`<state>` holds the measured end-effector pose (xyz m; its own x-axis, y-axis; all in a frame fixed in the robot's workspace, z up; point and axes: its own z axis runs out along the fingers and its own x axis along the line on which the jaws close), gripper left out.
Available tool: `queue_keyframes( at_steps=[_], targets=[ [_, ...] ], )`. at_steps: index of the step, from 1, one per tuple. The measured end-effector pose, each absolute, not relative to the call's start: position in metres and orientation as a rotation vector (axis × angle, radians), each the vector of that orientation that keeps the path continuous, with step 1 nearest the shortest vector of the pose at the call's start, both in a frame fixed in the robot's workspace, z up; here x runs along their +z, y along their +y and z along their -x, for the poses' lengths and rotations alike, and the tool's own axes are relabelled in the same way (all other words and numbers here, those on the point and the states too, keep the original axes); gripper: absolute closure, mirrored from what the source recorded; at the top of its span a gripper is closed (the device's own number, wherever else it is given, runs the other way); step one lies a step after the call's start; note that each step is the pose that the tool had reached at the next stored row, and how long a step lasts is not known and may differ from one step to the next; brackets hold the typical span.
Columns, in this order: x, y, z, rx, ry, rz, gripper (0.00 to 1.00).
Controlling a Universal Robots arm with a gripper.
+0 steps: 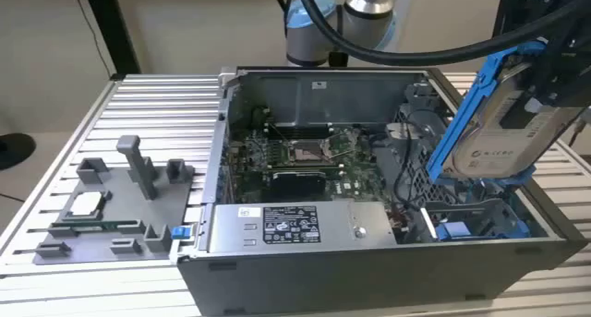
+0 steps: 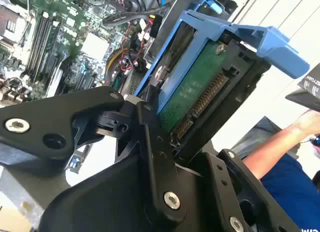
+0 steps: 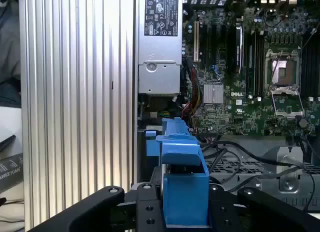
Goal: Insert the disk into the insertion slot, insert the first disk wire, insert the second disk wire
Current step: 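Insert the disk into the insertion slot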
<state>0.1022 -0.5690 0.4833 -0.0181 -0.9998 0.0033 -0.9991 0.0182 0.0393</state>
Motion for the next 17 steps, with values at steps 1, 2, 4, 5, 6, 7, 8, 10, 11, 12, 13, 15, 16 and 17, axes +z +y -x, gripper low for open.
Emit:
queue_keyframes(
  at_steps=[1,2,4,5,6,7,8,10,11,12,13,15,16,17],
  targets=[
    [0.4833,-0.569,-0.1022,-0.04,-2.22,-2.18,1.0],
    [0.4833,-0.569,-0.1021,-0.04,-2.22,-2.18,1.0],
    [0.4833,-0.569,-0.1022,-0.04,-2.22,-2.18,1.0],
    [0.4833,-0.569,-0.1022,-0.04,-2.22,-2.18,1.0],
    [0.4833,-0.569,-0.1021,-0.04,-2.22,-2.18,1.0],
    [0.4833,-0.569,-0.1022,-0.04,-2.22,-2.18,1.0],
    [0.4833,-0.569,-0.1022,-0.04,-2.22,-2.18,1.0],
    [0.4833,-0.569,-0.1021,-0.04,-2.22,-2.18,1.0],
    [0.4833,-0.569,-0.1022,-0.04,-2.22,-2.18,1.0],
    [0.4833,-0.569,-0.1021,-0.04,-2.22,-2.18,1.0],
    [0.4833,-0.569,-0.1021,-0.04,-2.22,-2.18,1.0],
    [0.483,-0.5706,-0.1021,-0.04,-2.22,-2.18,1.0],
    [0.4824,-0.5718,-0.102,-0.04,-2.221,-2.179,1.0],
    [0.4816,-0.5724,-0.102,-0.04,-2.221,-2.179,1.0]
  ],
)
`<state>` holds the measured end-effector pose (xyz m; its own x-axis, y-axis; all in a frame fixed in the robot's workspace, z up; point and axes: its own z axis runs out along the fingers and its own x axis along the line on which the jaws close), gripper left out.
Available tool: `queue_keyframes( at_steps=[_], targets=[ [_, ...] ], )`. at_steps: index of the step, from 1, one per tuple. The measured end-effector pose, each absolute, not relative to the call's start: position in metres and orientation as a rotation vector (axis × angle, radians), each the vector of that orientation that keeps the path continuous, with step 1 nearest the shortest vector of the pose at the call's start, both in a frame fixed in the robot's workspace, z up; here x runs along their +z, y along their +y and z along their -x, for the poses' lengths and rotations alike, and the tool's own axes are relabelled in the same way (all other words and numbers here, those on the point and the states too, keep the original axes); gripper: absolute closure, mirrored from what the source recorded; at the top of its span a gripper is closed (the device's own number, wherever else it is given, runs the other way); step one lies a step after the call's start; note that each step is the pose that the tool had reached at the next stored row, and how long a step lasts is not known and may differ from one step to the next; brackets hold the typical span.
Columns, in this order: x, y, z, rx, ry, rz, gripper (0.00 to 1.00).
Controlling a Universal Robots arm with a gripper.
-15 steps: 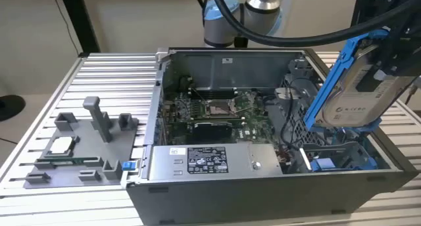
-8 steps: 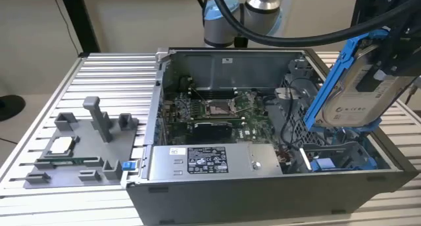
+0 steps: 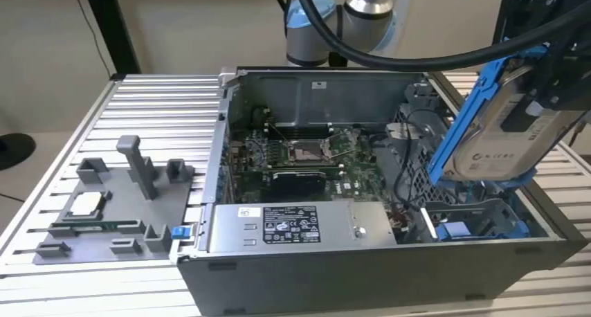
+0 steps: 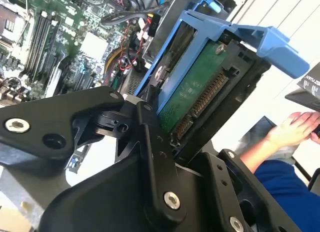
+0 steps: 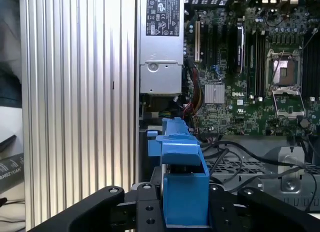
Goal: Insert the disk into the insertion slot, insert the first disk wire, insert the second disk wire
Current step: 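Insert the disk into the insertion slot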
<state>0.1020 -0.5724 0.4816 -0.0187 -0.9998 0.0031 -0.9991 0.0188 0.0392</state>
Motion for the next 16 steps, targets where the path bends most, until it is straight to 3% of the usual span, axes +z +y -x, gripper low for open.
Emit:
queue_keyframes(
  at_steps=[16],
  targets=[
    [0.458,-0.58,-0.117,-0.037,-2.224,-2.184,1.0]
  ],
)
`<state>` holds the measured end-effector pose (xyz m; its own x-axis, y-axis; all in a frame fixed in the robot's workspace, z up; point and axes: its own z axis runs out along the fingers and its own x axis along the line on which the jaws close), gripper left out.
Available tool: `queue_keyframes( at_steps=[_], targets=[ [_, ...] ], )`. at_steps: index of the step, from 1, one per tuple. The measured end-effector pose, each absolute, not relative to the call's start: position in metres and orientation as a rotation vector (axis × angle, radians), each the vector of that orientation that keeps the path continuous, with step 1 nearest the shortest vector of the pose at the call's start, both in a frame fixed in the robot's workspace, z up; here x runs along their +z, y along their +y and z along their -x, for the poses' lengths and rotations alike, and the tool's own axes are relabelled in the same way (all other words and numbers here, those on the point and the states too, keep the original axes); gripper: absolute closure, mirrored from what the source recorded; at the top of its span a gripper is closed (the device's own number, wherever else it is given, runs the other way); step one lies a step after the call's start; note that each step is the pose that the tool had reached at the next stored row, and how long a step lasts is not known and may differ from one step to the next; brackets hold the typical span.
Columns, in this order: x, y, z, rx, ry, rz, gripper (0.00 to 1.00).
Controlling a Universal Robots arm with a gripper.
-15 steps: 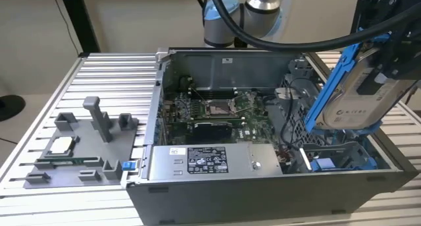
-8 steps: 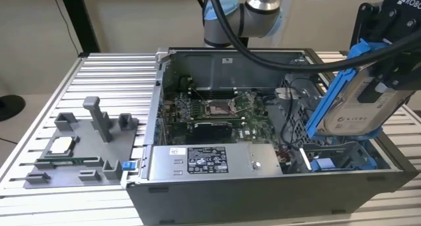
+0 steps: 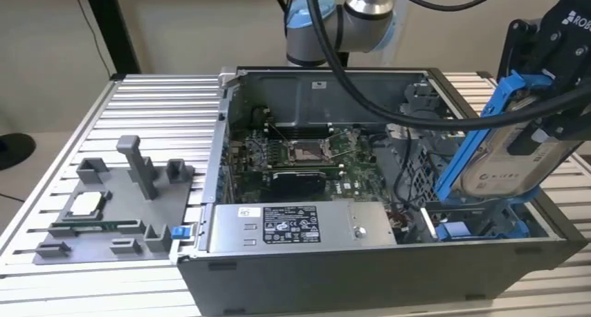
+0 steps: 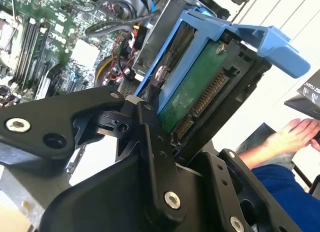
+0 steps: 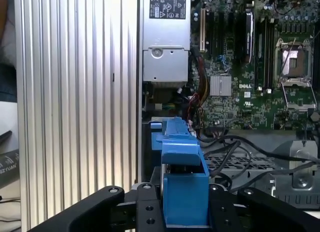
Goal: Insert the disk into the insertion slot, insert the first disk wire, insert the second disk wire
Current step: 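Insert the disk into the insertion slot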
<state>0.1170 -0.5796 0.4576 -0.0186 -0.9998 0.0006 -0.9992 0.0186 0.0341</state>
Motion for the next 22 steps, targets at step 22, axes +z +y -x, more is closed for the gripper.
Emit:
queue_keyframes(
  at_steps=[22],
  targets=[
    [0.43,-0.58,-0.124,-0.047,-2.245,-2.172,1.0]
  ],
)
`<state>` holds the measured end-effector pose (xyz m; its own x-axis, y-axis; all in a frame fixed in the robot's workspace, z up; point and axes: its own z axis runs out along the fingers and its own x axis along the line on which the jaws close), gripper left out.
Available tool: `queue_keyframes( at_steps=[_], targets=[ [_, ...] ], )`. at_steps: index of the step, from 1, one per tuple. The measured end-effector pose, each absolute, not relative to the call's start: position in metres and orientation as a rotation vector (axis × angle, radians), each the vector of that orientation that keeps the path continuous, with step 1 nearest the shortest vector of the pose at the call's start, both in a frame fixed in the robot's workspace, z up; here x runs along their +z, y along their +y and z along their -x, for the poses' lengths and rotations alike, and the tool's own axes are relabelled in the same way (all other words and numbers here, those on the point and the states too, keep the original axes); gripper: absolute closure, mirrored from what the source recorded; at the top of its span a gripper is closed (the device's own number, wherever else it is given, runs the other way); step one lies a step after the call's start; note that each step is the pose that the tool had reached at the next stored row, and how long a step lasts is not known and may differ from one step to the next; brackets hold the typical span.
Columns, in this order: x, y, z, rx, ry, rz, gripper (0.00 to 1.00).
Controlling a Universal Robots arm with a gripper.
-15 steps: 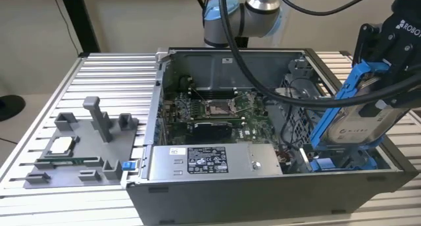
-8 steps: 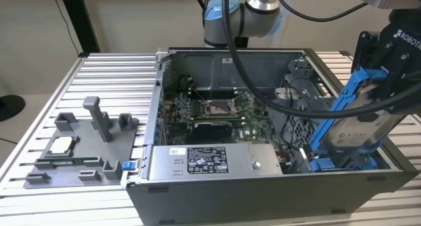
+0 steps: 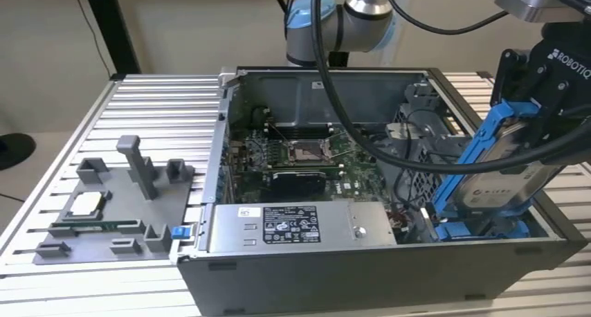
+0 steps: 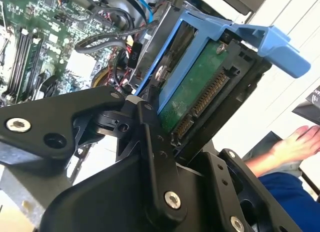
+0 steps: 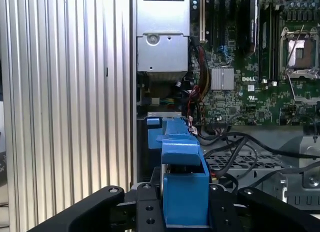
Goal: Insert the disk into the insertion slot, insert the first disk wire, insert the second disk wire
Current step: 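Insert the disk into the insertion slot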
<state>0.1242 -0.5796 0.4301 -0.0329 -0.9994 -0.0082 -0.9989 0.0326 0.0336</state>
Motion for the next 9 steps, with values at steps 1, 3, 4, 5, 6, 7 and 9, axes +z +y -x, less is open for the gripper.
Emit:
queue_keyframes(
  at_steps=[1,3,4,5,6,7,9],
  targets=[
    [0.4301,-0.5796,-0.1242,-0.047,-2.245,-2.172,1.0],
    [0.4295,-0.5796,-0.1241,-0.047,-2.245,-2.173,1.0],
    [0.4289,-0.5796,-0.1242,-0.047,-2.245,-2.173,1.0],
    [0.428,-0.5797,-0.1242,-0.048,-2.246,-2.173,1.0],
    [0.4269,-0.5796,-0.1242,-0.048,-2.246,-2.174,1.0],
    [0.426,-0.5796,-0.1242,-0.049,-2.247,-2.175,1.0],
    [0.4237,-0.5796,-0.1242,-0.051,-2.249,-2.177,1.0]
  ],
)
